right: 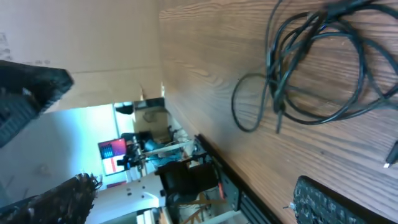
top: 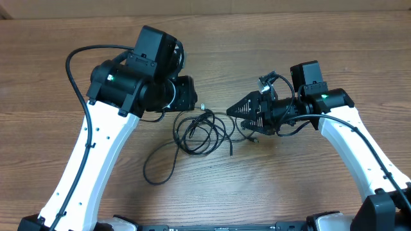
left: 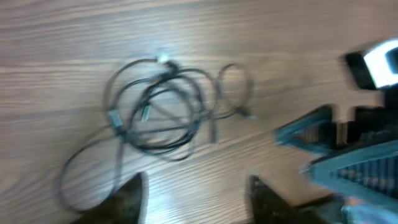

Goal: Untangle cables

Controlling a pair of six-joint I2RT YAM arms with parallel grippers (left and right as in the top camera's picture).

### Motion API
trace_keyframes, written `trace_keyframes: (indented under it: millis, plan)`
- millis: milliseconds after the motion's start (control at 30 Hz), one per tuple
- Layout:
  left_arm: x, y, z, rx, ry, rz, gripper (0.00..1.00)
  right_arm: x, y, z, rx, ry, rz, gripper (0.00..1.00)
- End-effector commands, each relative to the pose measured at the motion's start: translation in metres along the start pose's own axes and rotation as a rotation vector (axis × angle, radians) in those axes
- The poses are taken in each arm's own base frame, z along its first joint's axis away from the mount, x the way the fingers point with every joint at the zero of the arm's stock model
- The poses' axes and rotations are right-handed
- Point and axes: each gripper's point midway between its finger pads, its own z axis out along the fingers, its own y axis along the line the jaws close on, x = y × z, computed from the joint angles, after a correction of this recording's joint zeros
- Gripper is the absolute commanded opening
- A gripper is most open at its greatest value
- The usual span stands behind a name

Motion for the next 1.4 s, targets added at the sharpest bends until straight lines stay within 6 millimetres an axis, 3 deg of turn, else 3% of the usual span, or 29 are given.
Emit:
trace_keyframes:
  millis: [0,100,133,200,267,367,400,600,700,800,867,900,1033,1200,1267,1300,1367]
  plan:
    - [-0.004,0.029,0.012,-0.170,0.010,-0.006,0.71,-0.012,-0.017,-0.002,0.137,-0.067,0.031,1.00]
    - [-0.005,0.052,0.025,-0.281,0.038,-0.085,0.84,-0.016,-0.047,0.008,0.363,-0.131,0.085,1.00]
    - [-0.008,0.064,0.032,-0.320,0.052,-0.123,0.94,-0.014,-0.052,0.015,0.430,-0.140,0.081,1.00]
    - [-0.013,0.085,0.036,-0.353,0.060,-0.224,1.00,-0.013,-0.056,0.027,0.508,-0.169,0.088,1.00]
    - [-0.016,0.101,0.035,-0.363,0.066,-0.317,1.00,-0.016,-0.059,0.035,0.556,-0.202,0.078,0.92]
    - [-0.014,0.121,0.029,-0.317,0.103,-0.444,1.00,-0.024,-0.061,0.055,0.586,-0.238,0.050,0.66]
    - [-0.012,0.126,0.027,-0.308,0.115,-0.473,1.00,-0.027,-0.062,0.062,0.583,-0.244,0.049,0.62]
    - [0.004,0.155,0.013,-0.347,0.180,-0.558,1.00,-0.041,-0.081,0.101,0.555,-0.237,0.086,0.56]
    - [0.005,0.155,0.013,-0.345,0.188,-0.534,1.00,-0.041,-0.082,0.116,0.514,-0.205,0.076,0.40]
    - [0.005,0.155,0.014,-0.344,0.187,-0.534,1.00,-0.043,-0.078,0.118,0.500,-0.208,0.067,0.09]
    - [0.005,0.155,0.014,-0.344,0.186,-0.533,1.00,-0.044,-0.067,0.119,0.472,-0.192,0.062,0.04]
    - [0.005,0.155,0.014,-0.344,0.186,-0.533,1.00,-0.045,-0.057,0.119,0.448,-0.181,0.055,0.04]
    - [0.005,0.154,0.014,-0.343,0.188,-0.525,1.00,-0.061,0.042,0.091,0.338,-0.167,-0.125,0.04]
    - [0.005,0.154,0.014,-0.341,0.189,-0.523,1.00,-0.063,0.217,-0.008,0.252,-0.353,-0.452,0.04]
    - [0.005,0.154,0.014,-0.341,0.188,-0.523,1.00,-0.058,0.260,-0.039,0.212,-0.444,-0.535,0.04]
    - [0.005,0.154,0.014,-0.341,0.189,-0.523,1.00,-0.051,0.294,-0.068,0.176,-0.536,-0.593,0.03]
    - [0.005,0.152,0.015,-0.334,0.192,-0.519,1.00,-0.038,0.341,-0.114,0.118,-0.692,-0.676,0.04]
